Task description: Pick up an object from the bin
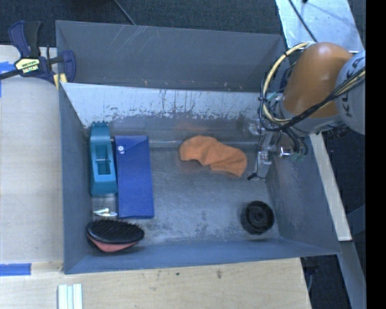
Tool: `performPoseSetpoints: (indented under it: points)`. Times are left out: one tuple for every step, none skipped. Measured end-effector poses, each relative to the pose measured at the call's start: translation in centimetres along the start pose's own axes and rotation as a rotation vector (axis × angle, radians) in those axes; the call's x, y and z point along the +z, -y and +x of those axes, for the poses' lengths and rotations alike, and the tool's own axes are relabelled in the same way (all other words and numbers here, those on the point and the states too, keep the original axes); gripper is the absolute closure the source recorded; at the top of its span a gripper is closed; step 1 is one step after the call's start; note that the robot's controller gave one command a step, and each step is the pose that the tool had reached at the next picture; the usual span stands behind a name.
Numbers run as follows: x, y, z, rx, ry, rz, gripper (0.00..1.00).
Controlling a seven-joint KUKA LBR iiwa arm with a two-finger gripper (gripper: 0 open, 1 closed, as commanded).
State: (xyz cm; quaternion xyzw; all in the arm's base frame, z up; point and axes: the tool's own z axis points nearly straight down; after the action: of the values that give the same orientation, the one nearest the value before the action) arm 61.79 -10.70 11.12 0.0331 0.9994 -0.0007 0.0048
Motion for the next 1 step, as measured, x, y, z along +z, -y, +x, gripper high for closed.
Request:
performPoseSetpoints:
  points:
    - [2.24, -5.33, 0.86, 0.044, -0.013, -0.001, 0.0]
